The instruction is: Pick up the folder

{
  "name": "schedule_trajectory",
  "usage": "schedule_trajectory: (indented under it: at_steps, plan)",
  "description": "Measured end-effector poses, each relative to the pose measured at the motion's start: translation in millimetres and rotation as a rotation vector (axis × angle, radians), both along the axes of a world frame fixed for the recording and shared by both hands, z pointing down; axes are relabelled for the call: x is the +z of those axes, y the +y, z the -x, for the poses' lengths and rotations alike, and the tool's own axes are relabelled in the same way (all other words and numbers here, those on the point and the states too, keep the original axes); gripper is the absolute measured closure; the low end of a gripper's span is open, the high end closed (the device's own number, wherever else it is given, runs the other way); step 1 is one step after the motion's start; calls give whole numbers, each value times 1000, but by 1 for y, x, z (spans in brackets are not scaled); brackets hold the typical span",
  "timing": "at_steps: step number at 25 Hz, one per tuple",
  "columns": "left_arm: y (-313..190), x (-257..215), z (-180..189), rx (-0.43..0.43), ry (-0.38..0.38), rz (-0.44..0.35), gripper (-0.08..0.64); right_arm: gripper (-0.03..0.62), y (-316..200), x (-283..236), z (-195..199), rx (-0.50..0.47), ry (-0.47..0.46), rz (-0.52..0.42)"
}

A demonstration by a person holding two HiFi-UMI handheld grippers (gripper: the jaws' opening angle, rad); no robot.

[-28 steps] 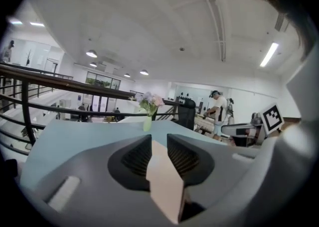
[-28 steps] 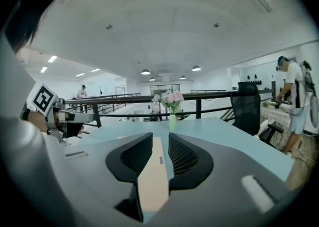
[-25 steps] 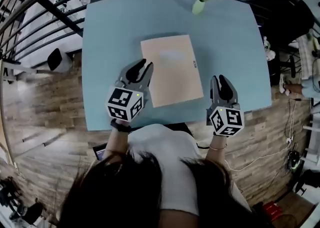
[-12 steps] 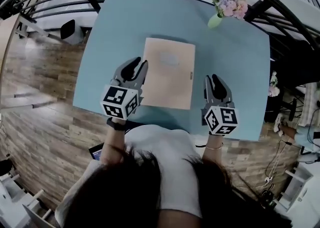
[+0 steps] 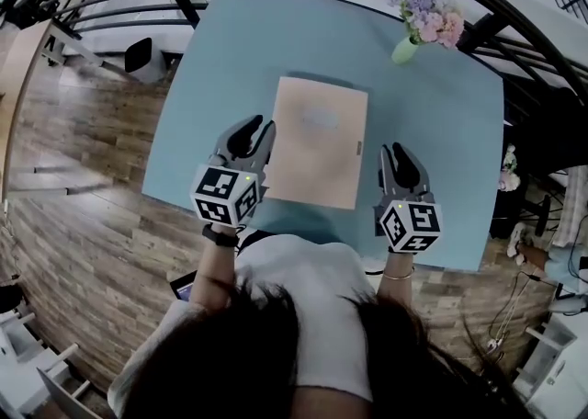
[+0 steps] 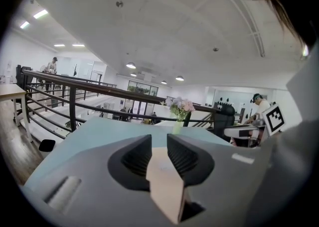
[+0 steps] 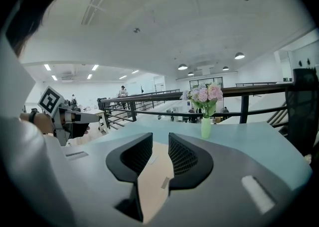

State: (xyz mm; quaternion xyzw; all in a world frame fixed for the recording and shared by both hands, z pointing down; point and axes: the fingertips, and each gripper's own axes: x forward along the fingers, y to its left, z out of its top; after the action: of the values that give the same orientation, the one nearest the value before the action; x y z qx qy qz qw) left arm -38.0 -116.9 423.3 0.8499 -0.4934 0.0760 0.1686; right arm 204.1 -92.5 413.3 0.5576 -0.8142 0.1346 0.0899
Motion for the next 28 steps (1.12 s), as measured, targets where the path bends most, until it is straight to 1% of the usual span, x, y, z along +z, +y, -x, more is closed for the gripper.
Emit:
schedule_trajectory:
  at_steps: [7,13,21,25,28]
  plan:
    - [-5,-4,-1,46,2,-5,460,517,-3,-4,13,6,10,-4]
    - [-11,4,-2,56,2,15,460,517,-7,3,16,-7,12,19]
    - [-10,25,-1,55,11,67,460,517,-8,21,23,-26,10,67]
    - [-9,44,-4,65,19,117,460,517,-8,36,25,-39,7,105]
    - [-6,62,-4,71,23,164,460,517,-8,50,26,-52,-14,143]
